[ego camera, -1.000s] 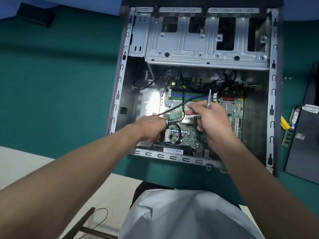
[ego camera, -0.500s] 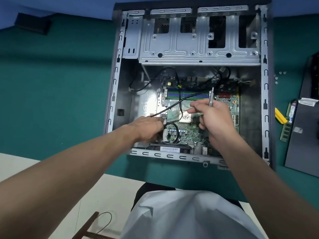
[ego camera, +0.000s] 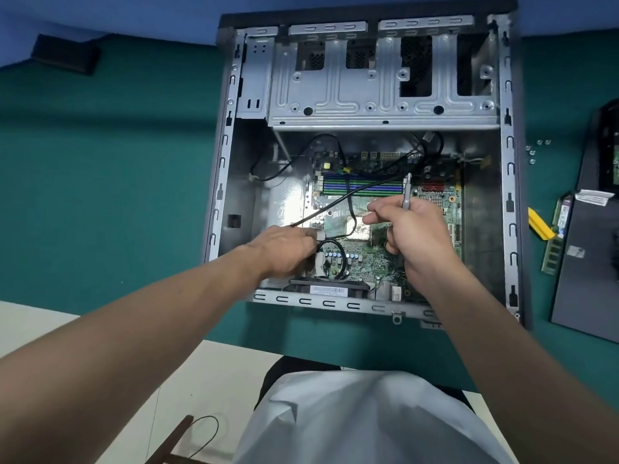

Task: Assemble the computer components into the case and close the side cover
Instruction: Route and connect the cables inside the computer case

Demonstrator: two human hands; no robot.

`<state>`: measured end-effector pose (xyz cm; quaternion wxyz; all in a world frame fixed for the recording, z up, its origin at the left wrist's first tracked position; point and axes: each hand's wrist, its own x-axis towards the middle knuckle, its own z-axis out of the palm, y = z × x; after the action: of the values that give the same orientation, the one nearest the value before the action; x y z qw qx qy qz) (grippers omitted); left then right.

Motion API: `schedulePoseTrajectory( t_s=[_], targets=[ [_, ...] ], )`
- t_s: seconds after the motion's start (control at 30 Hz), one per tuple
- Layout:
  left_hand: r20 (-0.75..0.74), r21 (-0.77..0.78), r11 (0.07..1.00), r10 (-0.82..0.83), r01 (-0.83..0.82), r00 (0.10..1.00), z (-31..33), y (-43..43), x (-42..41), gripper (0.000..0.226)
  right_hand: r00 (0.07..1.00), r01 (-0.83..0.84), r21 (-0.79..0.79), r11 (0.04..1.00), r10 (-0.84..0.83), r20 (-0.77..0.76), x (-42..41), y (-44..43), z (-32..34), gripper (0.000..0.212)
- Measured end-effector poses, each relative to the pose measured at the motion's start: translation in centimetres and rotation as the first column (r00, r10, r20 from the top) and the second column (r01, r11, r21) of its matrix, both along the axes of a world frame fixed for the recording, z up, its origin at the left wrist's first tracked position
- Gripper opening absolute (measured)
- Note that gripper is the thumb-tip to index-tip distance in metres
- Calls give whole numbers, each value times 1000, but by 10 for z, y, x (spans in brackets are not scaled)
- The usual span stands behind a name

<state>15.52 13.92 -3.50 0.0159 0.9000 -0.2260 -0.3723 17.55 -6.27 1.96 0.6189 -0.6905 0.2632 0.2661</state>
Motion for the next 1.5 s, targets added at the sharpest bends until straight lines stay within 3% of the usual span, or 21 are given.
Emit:
schedulePoseTrajectory(
  t_s=[0.13, 0.23, 0.33, 0.4, 0.53, 0.63, 0.7, 0.87, 0.97, 1.5],
  targets=[
    [-31, 1, 997, 81, -81, 996, 3, 2, 1, 25, 999, -40, -24, 999, 40, 13, -1, 0, 1, 15],
    [-56, -11, 991, 135, -135, 989, 6, 1, 0, 25, 975, -219, -80, 972, 222, 24, -3, -2, 3, 14],
    [-78, -21, 981, 189, -191, 979, 7, 0, -1, 27, 850, -511, -204, 835, 526, 28, -2, -10, 8, 29],
    [-87, -44, 967, 245, -250, 966, 9, 0, -2, 29, 769, -606, -223, 763, 634, 77, 4, -14, 14, 24],
    [-102, -113, 936, 323, -333, 941, 10, 1, -2, 16, 559, -721, -422, 549, 821, 112, 21, -9, 28, 19],
    [-113, -98, 936, 328, -339, 938, 6, 0, -2, 9, 564, -674, -431, 600, 795, 225, 24, 4, 29, 8],
    [-132, -93, 937, 324, -337, 937, 4, 0, -3, 19, 545, -661, -440, 608, 792, 276, 21, 13, 23, 11],
    [-106, -73, 958, 270, -278, 957, -1, -2, -2, 21, 327, -760, -491, 426, 903, 278, 12, 23, 4, 21],
    [-65, -40, 976, 210, -212, 976, -3, -2, -2, 7, 248, -779, -516, 356, 931, 268, 7, 27, -6, 22],
    [19, -72, 978, 195, -194, 981, -9, 3, -6, 24, 158, -750, -596, 287, 952, 261, 0, 38, -27, 18]
  ],
)
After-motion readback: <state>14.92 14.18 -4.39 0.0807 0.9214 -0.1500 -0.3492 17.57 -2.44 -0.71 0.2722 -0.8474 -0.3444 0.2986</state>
